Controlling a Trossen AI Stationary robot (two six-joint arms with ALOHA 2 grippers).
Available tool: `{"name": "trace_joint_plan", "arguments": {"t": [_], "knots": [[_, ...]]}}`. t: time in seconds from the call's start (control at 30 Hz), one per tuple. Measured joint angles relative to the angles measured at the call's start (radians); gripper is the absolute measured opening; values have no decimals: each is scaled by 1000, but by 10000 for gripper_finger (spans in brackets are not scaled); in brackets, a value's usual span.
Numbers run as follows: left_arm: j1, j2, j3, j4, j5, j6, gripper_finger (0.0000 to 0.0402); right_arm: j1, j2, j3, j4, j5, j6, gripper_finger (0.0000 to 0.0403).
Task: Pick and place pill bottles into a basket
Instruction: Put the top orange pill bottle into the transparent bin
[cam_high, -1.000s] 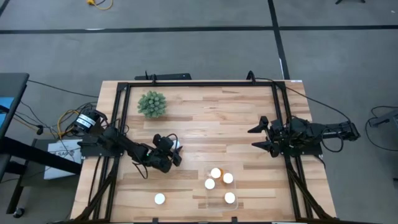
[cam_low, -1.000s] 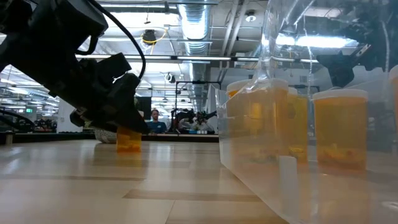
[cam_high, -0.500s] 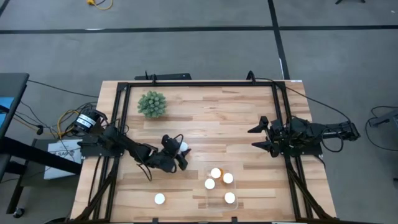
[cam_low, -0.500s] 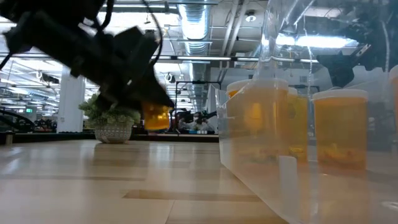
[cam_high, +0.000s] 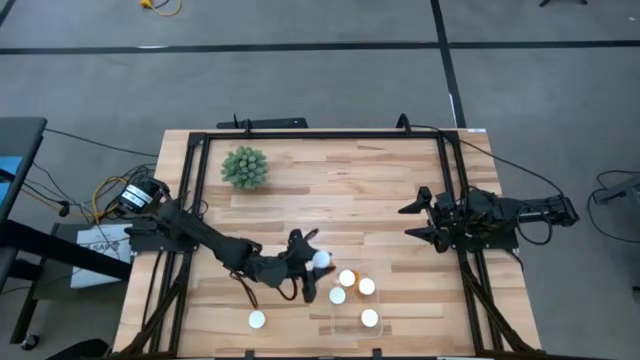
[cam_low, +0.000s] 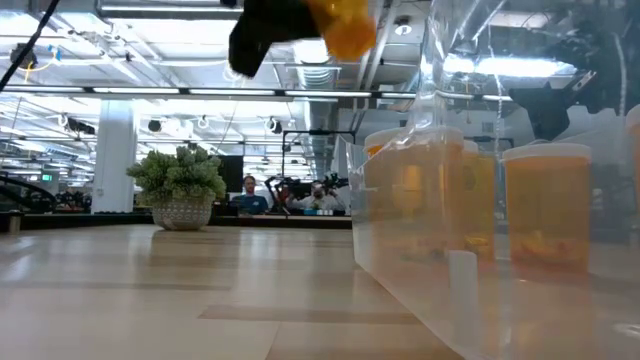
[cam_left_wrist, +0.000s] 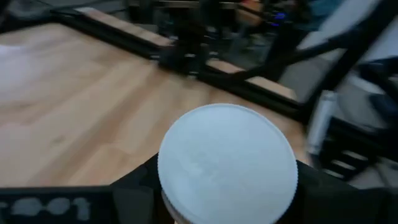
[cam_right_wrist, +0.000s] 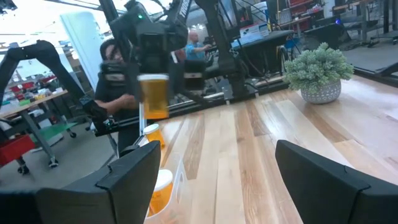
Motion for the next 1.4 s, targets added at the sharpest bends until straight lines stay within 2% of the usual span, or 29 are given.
{"name": "trace_joint_plan", "arguments": {"t": [0.3, 0.4, 0.53, 0.7, 0.97, 1.4], "knots": [[-51, 12, 43, 6, 89, -29, 160, 0, 0, 0, 0, 0, 0, 311], [-64, 67, 83, 19, 128, -28, 160, 0, 0, 0, 0, 0, 0, 311], [-82, 190, 200, 23, 208, -9, 160, 0, 0, 0, 0, 0, 0, 311], [-86, 322, 352, 19, 235, 36, 160, 0, 0, 0, 0, 0, 0, 311], [-67, 438, 508, -106, 234, 113, 160, 0, 0, 0, 0, 0, 0, 311], [-33, 460, 516, -209, 187, 290, 160, 0, 0, 0, 0, 0, 0, 311]]}}
